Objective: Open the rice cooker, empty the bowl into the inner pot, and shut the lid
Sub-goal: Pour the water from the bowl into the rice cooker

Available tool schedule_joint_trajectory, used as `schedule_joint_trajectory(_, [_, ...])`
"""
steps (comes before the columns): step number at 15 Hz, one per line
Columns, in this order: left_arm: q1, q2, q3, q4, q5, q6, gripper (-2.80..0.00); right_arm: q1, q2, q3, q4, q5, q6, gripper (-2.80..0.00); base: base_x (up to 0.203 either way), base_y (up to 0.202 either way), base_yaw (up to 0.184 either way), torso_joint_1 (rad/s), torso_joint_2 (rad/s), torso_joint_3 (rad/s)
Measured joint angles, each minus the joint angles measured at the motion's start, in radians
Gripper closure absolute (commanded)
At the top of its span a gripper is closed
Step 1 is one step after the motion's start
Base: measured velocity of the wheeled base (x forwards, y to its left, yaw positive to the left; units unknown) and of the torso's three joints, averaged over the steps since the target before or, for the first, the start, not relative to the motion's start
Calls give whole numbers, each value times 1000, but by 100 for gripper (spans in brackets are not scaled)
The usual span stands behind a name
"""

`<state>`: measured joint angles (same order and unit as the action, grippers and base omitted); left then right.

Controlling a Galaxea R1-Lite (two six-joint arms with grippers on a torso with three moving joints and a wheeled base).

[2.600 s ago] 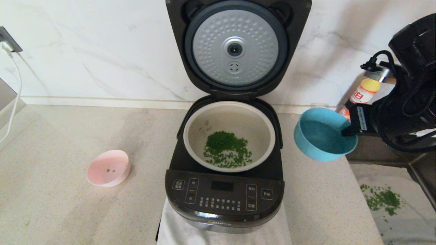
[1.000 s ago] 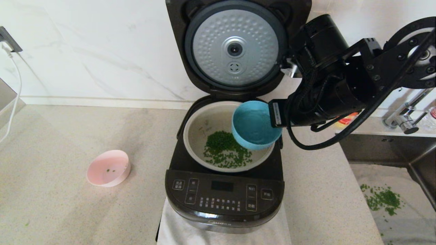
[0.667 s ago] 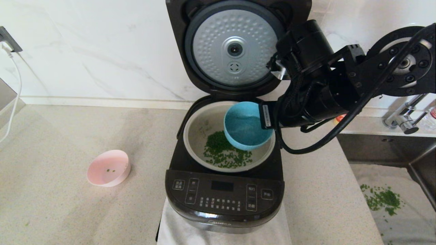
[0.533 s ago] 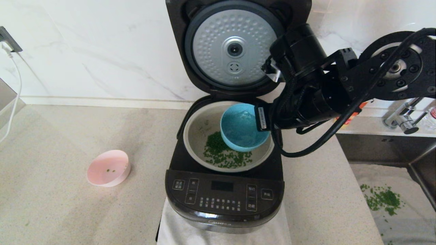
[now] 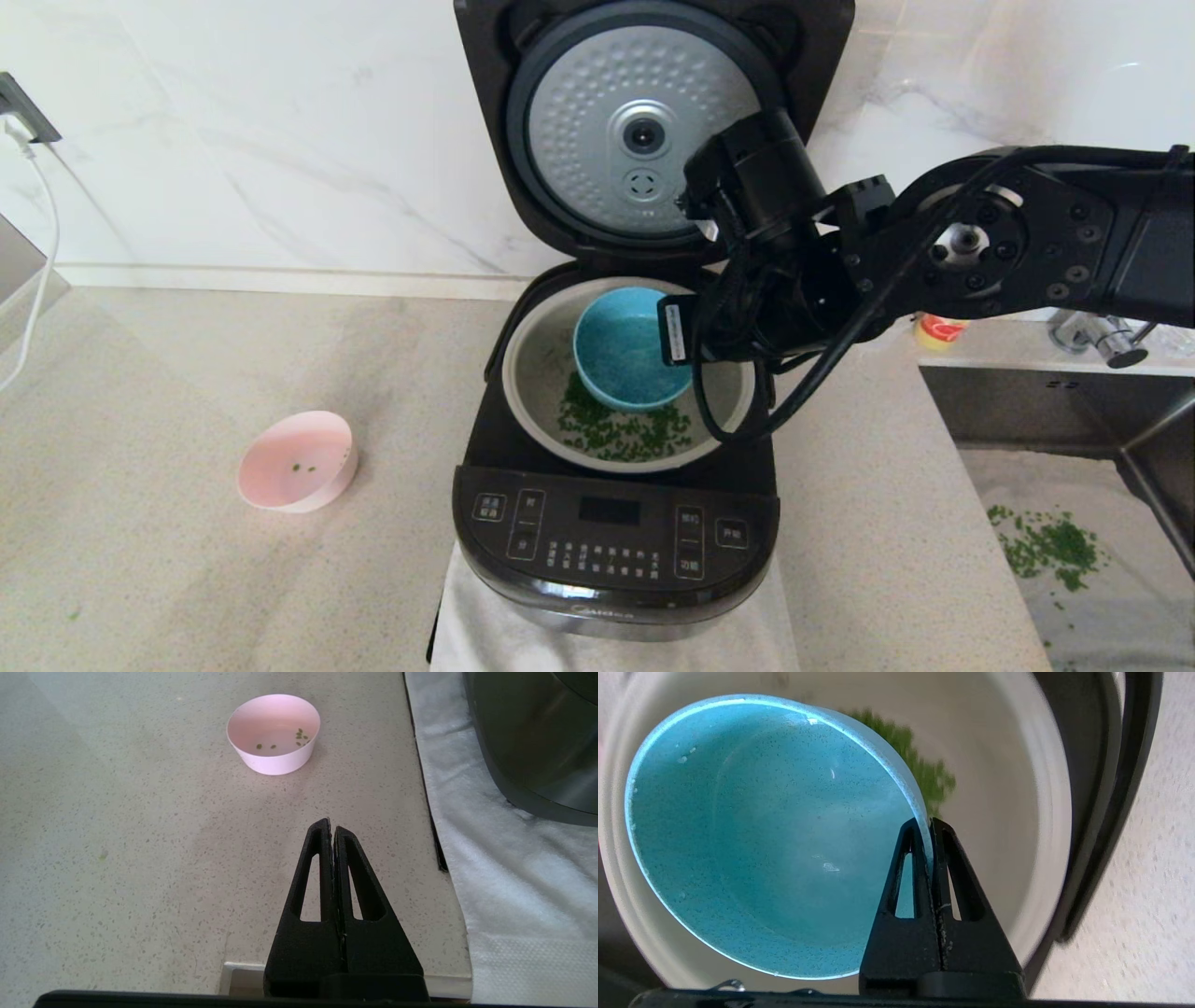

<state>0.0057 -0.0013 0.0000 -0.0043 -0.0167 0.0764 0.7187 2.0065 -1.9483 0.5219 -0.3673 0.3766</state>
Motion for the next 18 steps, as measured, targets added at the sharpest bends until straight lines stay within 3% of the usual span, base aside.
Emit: schedule_joint_trajectory(18, [0,0,0,0,-1,0,0,40,16,19,-169,-281,3,0,0,0,0,0,0,0])
